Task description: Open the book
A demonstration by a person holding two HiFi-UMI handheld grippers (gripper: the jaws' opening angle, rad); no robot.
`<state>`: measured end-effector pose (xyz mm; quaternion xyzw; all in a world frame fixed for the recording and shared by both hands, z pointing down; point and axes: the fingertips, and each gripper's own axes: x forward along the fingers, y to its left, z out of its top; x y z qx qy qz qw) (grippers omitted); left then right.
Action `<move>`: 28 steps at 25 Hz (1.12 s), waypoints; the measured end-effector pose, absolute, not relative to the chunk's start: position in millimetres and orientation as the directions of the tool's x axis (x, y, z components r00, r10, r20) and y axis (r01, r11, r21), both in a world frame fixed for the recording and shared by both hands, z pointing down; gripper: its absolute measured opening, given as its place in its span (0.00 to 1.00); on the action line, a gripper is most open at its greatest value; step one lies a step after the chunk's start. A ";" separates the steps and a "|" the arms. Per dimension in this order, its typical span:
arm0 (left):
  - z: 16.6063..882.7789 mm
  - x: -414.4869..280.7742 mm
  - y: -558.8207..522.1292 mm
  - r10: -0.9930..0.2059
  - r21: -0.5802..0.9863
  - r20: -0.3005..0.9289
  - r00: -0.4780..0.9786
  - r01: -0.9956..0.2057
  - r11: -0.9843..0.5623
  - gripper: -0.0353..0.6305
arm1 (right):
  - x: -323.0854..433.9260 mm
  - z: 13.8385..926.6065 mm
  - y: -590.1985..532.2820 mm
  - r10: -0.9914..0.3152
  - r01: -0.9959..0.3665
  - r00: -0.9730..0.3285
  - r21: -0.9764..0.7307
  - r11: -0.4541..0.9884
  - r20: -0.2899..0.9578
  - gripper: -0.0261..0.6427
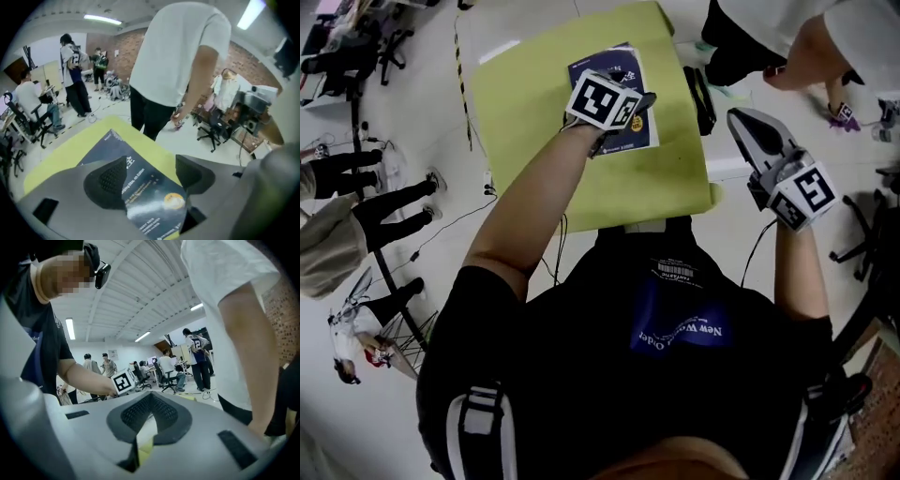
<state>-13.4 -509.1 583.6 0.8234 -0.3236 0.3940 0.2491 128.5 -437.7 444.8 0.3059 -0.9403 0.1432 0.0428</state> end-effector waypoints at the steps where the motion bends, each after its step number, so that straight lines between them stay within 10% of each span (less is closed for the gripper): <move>1: 598.5 -17.6 -515.6 -0.315 0.147 0.847 0.429 -0.757 -0.637 0.53 | 131.0 446.0 -437.5 -0.578 -0.599 -0.801 -0.247 0.762 0.158 0.02; 8: 655.1 -26.5 -516.6 -0.258 0.122 0.924 0.283 -0.855 -0.504 0.73 | 146.5 447.4 -417.8 -0.635 -0.637 -0.764 -0.278 0.718 0.111 0.02; 19: 677.1 -25.4 -393.5 -0.205 -0.118 0.931 0.302 -0.283 -0.952 0.73 | 139.0 453.4 -416.5 -0.607 -0.617 -0.783 -0.299 0.728 0.135 0.02; 28: 692.4 -18.9 -422.9 -0.287 -0.218 0.918 0.275 -0.257 -0.942 0.72 | 104.1 460.2 -416.0 -0.560 -0.581 -0.812 -0.299 0.757 0.162 0.02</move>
